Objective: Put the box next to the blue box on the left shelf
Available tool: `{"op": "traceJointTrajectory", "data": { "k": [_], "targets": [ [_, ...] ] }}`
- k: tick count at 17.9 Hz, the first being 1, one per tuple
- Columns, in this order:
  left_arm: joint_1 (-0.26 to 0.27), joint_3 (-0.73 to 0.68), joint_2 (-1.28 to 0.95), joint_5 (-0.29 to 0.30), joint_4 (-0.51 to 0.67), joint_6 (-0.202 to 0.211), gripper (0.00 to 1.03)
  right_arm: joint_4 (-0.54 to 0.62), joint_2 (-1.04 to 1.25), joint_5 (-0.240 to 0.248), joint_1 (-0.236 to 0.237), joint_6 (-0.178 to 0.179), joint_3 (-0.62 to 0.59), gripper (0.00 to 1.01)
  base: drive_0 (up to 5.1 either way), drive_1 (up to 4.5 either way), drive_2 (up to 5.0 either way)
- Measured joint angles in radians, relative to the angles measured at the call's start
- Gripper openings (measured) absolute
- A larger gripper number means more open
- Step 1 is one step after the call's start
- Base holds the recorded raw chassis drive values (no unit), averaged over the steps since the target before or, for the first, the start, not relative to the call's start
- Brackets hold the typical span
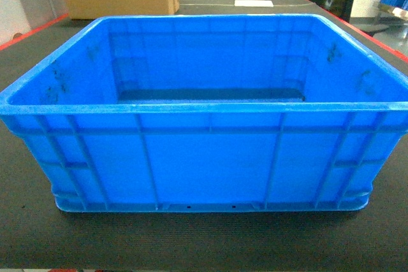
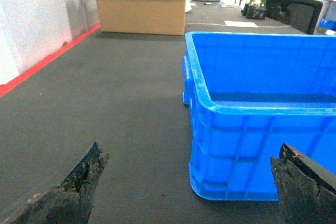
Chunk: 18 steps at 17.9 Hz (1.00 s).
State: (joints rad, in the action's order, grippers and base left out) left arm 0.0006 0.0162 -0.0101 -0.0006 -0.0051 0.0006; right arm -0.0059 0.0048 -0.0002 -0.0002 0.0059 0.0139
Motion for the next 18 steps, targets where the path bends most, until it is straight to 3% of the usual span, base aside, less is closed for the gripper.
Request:
{"op": "traceJointTrajectory", "data": {
  "k": [18],
  "targets": [
    [0.0, 0.0, 0.0, 0.0, 0.0, 0.0, 0.98, 0.0, 0.0, 0.0, 0.0, 0.0, 0.0, 0.98, 0.0, 0.0, 0.0]
  ]
}}
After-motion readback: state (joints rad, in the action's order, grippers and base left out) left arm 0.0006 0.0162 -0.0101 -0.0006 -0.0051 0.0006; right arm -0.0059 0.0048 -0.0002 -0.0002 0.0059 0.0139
